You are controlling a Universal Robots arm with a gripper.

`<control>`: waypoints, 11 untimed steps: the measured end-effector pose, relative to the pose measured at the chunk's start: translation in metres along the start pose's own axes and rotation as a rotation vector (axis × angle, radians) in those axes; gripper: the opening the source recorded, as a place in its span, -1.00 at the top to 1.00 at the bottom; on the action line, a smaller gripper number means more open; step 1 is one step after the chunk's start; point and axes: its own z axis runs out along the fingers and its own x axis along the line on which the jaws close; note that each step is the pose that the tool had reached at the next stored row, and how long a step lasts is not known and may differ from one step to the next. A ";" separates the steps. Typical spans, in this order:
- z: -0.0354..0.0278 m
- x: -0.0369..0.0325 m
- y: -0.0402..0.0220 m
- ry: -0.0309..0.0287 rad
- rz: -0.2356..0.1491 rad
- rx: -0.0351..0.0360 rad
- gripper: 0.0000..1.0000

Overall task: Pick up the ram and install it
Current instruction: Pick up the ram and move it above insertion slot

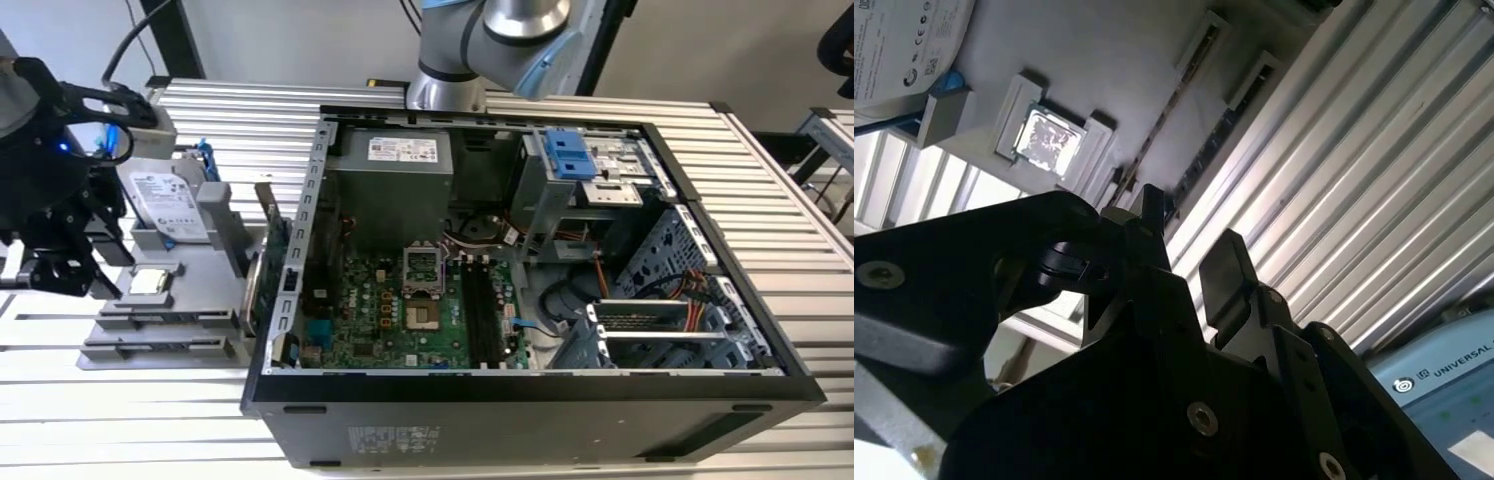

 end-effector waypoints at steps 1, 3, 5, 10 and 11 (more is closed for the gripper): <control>0.0010 0.0000 0.0000 0.0000 0.000 0.0000 -1.00; 0.0032 0.0001 0.0000 0.0001 0.000 -0.0001 -1.00; 0.0052 0.0002 -0.0001 0.0002 0.000 -0.0001 -1.00; 0.0093 0.0003 -0.0002 0.0003 0.000 0.0000 -1.00; 0.0101 0.0004 -0.0001 0.0003 0.000 0.0000 -1.00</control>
